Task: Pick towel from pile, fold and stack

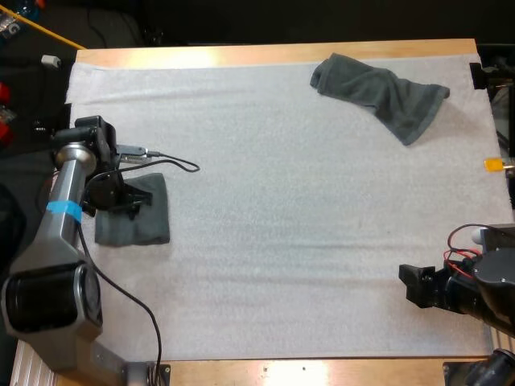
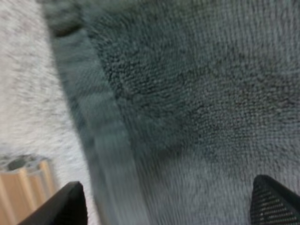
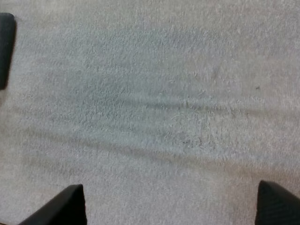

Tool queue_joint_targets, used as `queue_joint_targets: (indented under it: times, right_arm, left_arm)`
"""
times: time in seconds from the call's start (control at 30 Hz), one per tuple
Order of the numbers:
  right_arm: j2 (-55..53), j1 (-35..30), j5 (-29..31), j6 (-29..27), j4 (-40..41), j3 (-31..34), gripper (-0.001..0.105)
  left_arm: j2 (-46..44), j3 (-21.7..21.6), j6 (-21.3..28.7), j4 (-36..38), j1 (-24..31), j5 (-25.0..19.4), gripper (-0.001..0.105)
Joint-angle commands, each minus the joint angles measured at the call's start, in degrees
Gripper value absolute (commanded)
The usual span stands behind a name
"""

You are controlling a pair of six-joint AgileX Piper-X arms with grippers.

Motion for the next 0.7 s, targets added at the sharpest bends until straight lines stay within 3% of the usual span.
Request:
queue_joint_targets:
  times: [0.0, 0.13, 0.23, 0.5, 0.67]
  right_arm:
    - [0.0, 0.1, -0.1, -0.6, 0.2, -0.3, 0.071]
    - [0.0, 0.1, -0.1, -0.6, 0.2, -0.3, 0.071]
    - [0.0, 0.1, -0.1, -0.6, 0.2, -0.3, 0.071]
    - [0.0, 0.1, -0.1, -0.6, 0.2, -0.3, 0.071]
    - [0.0, 0.1, -0.1, -0.6, 0.2, -0.3, 0.071]
  left_arm:
    - [-2.0, -0.4, -0.8, -0.2, 0.0, 0.3, 0.069]
    - [-4.6, -0.4, -1.5, 0.1, 0.0, 9.5, 0.069]
    - [-4.8, 0.0, -1.5, 0.4, 0.0, 13.1, 0.069]
    - [-4.0, 5.9, -2.9, -3.8, 0.5, 13.0, 0.069]
    - [-2.3, 6.6, -3.3, -4.1, 0.8, 13.0, 0.069]
